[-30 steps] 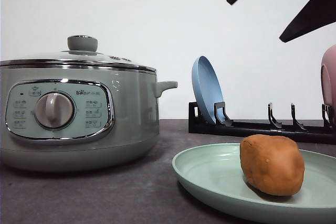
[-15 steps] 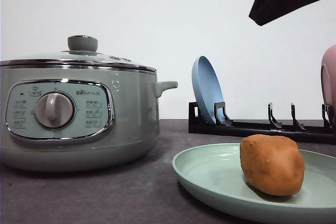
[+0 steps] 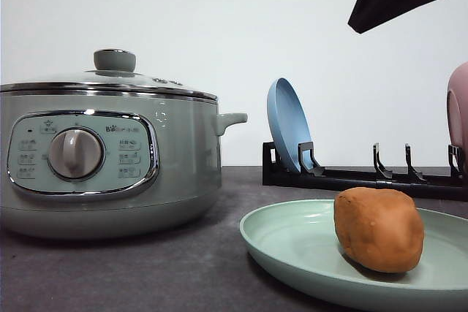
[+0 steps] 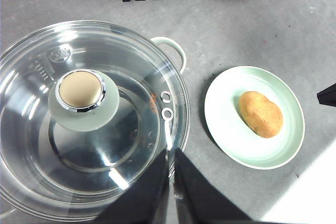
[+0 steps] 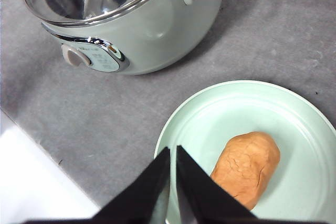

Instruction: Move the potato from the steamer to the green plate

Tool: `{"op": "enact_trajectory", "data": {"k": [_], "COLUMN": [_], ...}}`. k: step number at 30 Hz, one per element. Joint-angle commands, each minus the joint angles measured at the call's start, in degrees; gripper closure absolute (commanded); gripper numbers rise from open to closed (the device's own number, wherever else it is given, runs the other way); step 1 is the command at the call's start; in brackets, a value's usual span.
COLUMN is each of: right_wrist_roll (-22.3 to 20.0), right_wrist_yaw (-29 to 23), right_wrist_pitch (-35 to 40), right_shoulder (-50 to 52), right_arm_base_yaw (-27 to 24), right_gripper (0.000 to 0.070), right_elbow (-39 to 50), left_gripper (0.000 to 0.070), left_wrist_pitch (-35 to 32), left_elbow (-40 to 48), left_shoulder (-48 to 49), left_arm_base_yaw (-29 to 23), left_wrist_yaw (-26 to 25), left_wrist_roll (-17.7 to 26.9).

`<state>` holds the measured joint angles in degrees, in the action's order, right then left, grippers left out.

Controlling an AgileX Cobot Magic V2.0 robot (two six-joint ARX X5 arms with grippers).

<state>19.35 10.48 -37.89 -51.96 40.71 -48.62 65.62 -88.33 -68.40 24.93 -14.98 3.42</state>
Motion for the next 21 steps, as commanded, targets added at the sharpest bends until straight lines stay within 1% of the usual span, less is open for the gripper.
{"op": "enact_trajectory", "data": {"k": [1, 10, 13, 15, 18, 19, 21], "right_wrist_roll": [-0.5, -0.5, -0.5, -0.5, -0.5, -0.5, -0.5], "right_wrist_yaw": [0.0, 0.0, 0.0, 0.0, 0.0, 0.0, 0.0], "right_wrist_pitch": [0.6, 0.6, 0.6, 0.7, 0.9, 1.0, 1.3], "right_shoulder": [-0.3, -0.3, -0.3, -0.3, -0.3, -0.3, -0.3], "right_arm_base_yaw": [0.4, 0.4, 0.4, 0.4, 0.4, 0.4, 0.4], "right_gripper": [0.0693, 0.0692, 0.0693, 0.0692, 0.0692, 0.0692, 0.0692], "right_elbow": [-1.0, -1.0, -1.0, -1.0, -1.0, -1.0, -1.0], "left_gripper": [0.0696, 0.0696, 0.0696, 0.0696, 0.0696, 0.0696, 0.0696], "left_wrist_pitch": [-0.8, -0.9, -2.1, -4.0, -9.3, -11.5, -16.4], "left_elbow": [-1.3, -1.3, -1.3, -1.3, -1.1, -0.9, -0.2], "left_shoulder": [-0.5, -0.5, -0.5, 0.0, 1.7, 2.5, 4.8], "left_arm_base_yaw": [0.3, 0.3, 0.2, -0.5, -2.1, -2.8, -4.7], "left_wrist_yaw": [-0.2, -0.1, -0.1, 0.0, 0.0, 0.0, 0.5], "left_wrist_roll": [-0.2, -0.2, 0.7, 2.4, 7.3, 8.3, 8.7]}}
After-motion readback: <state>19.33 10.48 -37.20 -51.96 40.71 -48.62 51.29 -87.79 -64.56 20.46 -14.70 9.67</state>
